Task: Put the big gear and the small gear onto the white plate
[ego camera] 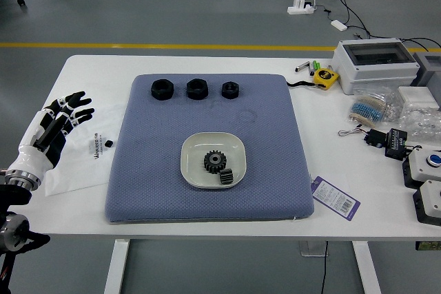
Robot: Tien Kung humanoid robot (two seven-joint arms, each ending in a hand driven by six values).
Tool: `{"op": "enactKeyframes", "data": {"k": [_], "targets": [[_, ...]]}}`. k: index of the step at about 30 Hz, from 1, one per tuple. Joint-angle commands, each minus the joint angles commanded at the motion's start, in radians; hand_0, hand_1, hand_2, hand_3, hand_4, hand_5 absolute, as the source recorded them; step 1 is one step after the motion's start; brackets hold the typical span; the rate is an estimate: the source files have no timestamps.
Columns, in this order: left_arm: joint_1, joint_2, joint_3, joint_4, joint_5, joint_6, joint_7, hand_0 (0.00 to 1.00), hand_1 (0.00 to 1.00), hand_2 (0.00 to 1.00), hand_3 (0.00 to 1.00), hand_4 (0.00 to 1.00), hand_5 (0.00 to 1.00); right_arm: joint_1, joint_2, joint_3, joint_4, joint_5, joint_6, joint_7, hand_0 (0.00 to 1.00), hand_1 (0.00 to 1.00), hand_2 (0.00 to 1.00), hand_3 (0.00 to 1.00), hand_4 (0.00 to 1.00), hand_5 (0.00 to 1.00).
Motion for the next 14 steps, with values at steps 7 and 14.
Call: {"op": "enactKeyframes", "data": {"k": [7,14], "targets": [[0.001,0.001,0.002,0.000,0.000,0.001,-0.001,0.738,0.675,0.736,0.719,0.973,0.587,-0.002,0.001,0.002,0.000,-0.001,-0.001,0.000,0.710,0.719,0.795,0.724,0.981,0.793],[0.001,0.000,0.005,0.001,-0.001,0.001,-0.001,0.738,0.677,0.736,0.720,0.975,0.590,-0.003,0.002,0.004,0.001,-0.002,-0.002,-0.002,0.710,0.719,0.795,0.724,0.981,0.794]]}}
